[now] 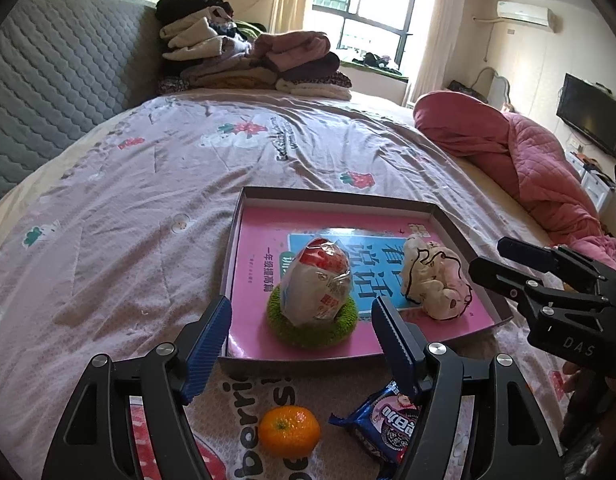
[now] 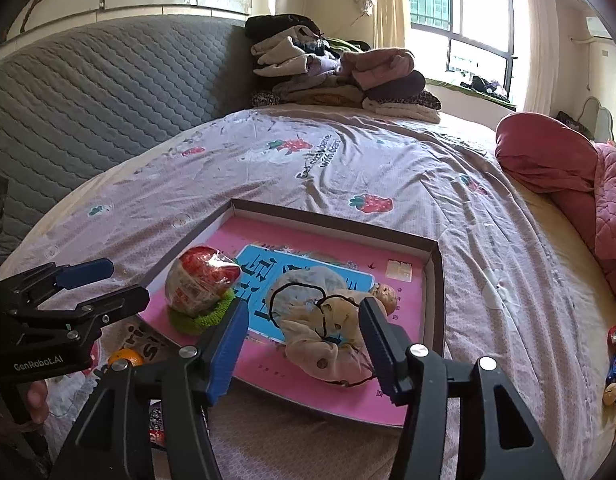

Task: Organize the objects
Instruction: 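Withdraw both open tools up and out of the box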

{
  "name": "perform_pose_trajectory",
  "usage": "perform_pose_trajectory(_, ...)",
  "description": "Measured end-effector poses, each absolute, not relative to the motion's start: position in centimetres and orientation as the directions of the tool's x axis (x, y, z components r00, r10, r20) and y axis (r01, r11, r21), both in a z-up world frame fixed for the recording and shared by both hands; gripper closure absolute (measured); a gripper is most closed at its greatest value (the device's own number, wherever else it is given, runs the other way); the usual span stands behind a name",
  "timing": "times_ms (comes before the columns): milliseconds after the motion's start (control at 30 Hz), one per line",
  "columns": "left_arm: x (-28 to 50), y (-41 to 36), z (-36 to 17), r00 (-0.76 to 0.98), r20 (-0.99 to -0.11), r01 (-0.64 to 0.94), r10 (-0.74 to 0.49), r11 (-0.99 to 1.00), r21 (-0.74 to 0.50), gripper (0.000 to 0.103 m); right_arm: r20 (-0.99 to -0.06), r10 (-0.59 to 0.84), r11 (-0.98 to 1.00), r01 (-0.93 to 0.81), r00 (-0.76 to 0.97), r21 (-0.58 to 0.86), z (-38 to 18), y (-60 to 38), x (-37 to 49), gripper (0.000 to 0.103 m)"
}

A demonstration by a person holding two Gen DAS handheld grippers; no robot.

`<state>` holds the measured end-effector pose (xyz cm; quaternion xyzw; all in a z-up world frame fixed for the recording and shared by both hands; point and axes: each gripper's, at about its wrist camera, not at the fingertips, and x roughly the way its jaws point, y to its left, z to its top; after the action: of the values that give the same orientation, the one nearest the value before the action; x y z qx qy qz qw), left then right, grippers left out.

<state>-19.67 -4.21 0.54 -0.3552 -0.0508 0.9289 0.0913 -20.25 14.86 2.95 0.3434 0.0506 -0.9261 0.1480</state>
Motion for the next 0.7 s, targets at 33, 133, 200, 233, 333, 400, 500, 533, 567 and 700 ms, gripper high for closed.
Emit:
perform_pose_trajectory(33, -19.6, -4.2, 0.7, -0.733, -0.649, -0.132, 0.203, -0.979, -0.156, 0.029, -0.647, -0.241, -0.951, 0.309, -0.723, 0.009, 3.1, 14.9, -20.1, 0.043)
perform_pose_trajectory(133, -19.3, -4.1, 0.9, -0.737, -0.647, -0.127, 0.194, -0.981, -0.15, 0.029, -0.64, -0.243, -0.951, 0.31, -0.729, 0.007, 3.5, 14.8, -19.8, 0.043)
perform_pose_trajectory(200, -19.2, -4.0, 1.0, -0.737, -0.648, -0.127, 0.193, -0.981, -0.148, 0.029, -0.637, -0.243, -0.95, 0.311, -0.732, 0.005, 3.7, 14.8, -19.7, 0.042)
perform_pose_trajectory(233, -19.1, -4.0, 1.0, -0.737, -0.648, -0.127, 0.192, -0.981, -0.146, 0.029, -0.634, -0.243, -0.95, 0.311, -0.734, 0.005, 3.8, 14.8, -19.6, 0.042)
perform_pose_trajectory(333, -19.0, -3.9, 1.2, -0.74, -0.646, -0.127, 0.187, -0.982, -0.139, 0.029, -0.629, -0.25, -0.949, 0.314, -0.737, 0.01, 4.0, 14.8, -19.4, 0.042)
perform_pose_trajectory(400, -18.9, -3.9, 1.2, -0.742, -0.644, -0.129, 0.186, -0.982, -0.136, 0.029, -0.624, -0.252, -0.949, 0.315, -0.74, 0.01, 4.2, 14.9, -19.3, 0.042)
perform_pose_trajectory(500, -18.8, -3.8, 1.4, -0.747, -0.64, -0.127, 0.181, -0.983, -0.129, 0.029, -0.616, -0.25, -0.95, 0.312, -0.747, 0.006, 4.5, 14.9, -19.1, 0.042)
perform_pose_trajectory(533, -18.8, -3.8, 1.4, -0.747, -0.64, -0.127, 0.179, -0.984, -0.128, 0.029, -0.614, -0.249, -0.95, 0.312, -0.749, 0.005, 4.6, 14.9, -19.0, 0.042)
perform_pose_trajectory(567, -18.7, -3.9, 1.4, -0.748, -0.639, -0.127, 0.18, -0.984, -0.128, 0.029, -0.612, -0.249, -0.95, 0.312, -0.75, 0.004, 4.7, 14.9, -19.0, 0.042)
perform_pose_trajectory(700, -18.6, -3.9, 1.6, -0.748, -0.638, -0.127, 0.181, -0.983, -0.129, 0.029, -0.608, -0.252, -0.95, 0.312, -0.753, 0.008, 4.9, 15.0, -18.9, 0.042)
